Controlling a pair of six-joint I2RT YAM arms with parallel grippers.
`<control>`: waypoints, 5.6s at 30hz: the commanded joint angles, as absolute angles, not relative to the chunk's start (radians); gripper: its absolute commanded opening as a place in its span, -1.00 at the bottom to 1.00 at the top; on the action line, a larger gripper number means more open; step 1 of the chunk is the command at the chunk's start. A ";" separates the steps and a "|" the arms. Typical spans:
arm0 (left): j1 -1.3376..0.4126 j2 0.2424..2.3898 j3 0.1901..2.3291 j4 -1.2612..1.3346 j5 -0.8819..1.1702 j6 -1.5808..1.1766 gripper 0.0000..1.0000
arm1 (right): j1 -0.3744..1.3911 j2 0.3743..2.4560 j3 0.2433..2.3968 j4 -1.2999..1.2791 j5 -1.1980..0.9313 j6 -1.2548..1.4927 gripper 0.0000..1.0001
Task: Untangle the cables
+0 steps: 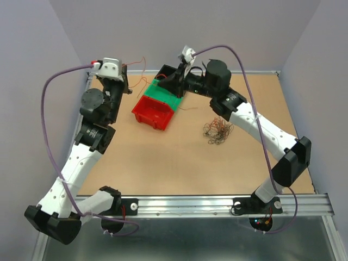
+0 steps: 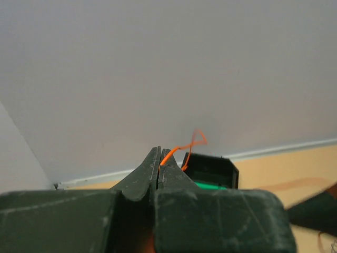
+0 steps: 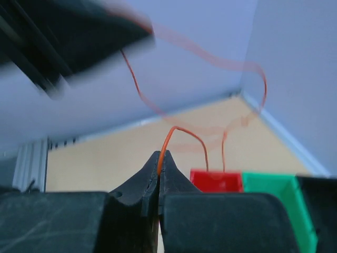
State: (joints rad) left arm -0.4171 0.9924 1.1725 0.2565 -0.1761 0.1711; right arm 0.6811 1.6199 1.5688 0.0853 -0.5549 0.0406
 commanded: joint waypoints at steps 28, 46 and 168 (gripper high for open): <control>-0.262 1.377 1.075 0.390 0.109 0.041 -1.00 | 0.683 1.749 1.482 0.336 -0.327 0.156 -0.99; -0.227 1.520 1.052 0.344 0.147 0.127 -1.00 | 0.683 1.767 1.431 0.362 -0.583 0.206 -0.99; -0.087 1.730 1.163 0.334 0.459 0.164 -1.00 | 0.670 2.034 1.532 0.104 -0.383 0.037 0.08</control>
State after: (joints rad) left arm -0.0906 1.7409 1.1343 0.3096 0.4313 0.1745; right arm 0.6628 2.0838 1.5352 0.1081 -0.3431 0.0891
